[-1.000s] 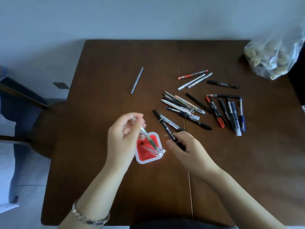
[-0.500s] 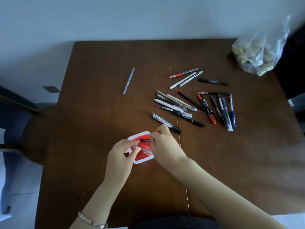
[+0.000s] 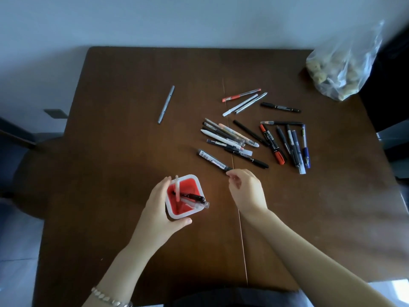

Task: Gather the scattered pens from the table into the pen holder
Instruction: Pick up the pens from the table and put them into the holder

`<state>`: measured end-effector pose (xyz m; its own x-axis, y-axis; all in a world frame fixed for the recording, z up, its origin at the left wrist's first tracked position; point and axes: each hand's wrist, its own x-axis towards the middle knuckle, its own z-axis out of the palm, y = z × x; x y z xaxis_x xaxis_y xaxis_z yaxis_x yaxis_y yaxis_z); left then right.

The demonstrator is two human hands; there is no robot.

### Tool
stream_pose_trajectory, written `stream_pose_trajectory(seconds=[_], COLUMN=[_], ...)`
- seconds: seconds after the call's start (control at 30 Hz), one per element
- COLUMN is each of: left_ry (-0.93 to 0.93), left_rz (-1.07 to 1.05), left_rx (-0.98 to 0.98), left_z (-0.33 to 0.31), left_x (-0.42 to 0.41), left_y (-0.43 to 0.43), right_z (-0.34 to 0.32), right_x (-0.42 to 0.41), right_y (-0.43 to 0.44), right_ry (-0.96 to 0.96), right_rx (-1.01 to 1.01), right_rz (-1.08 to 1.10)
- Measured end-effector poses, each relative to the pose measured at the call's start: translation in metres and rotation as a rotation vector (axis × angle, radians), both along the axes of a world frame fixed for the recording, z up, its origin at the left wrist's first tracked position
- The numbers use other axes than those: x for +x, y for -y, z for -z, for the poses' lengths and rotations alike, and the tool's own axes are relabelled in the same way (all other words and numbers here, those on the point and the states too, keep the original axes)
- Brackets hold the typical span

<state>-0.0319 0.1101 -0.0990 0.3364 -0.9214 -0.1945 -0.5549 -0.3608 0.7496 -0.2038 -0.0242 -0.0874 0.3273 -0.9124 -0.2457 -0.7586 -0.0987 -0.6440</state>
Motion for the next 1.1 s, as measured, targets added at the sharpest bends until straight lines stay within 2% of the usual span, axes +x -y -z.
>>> stream_pose_trajectory(seconds=[0.2, 0.3, 0.4, 0.53, 0.67, 0.97, 1.1], left_ry=[-0.081, -0.121, -0.132, -0.161, -0.193, -0.193, -0.18], left_rz=[-0.064, -0.072, -0.074, -0.078, -0.061, -0.061, -0.067], left_rx=[-0.011, -0.013, -0.014, -0.036, -0.005, 0.016, 0.011], left_z=[0.0, 0.0, 0.0, 0.002, 0.004, 0.0, 0.002], left_x=[-0.002, -0.001, 0.0, 0.001, 0.003, 0.004, 0.004], left_y=[0.001, 0.001, 0.001, 0.0, 0.002, 0.003, 0.003], right_z=[0.041, 0.05, 0.047, 0.04, 0.044, 0.036, -0.008], right_x=[0.025, 0.031, 0.023, -0.019, -0.051, -0.037, -0.022], right_y=[0.024, 0.033, 0.04, 0.06, 0.078, 0.067, 0.039], right_ry=[-0.316, -0.415, -0.36, -0.356, -0.393, -0.489, -0.251], right_rx=[-0.005, 0.027, 0.083, -0.044, -0.063, 0.06, 0.141], right_rz=[-0.118, -0.179, -0.13, -0.003, 0.032, -0.259, -0.359])
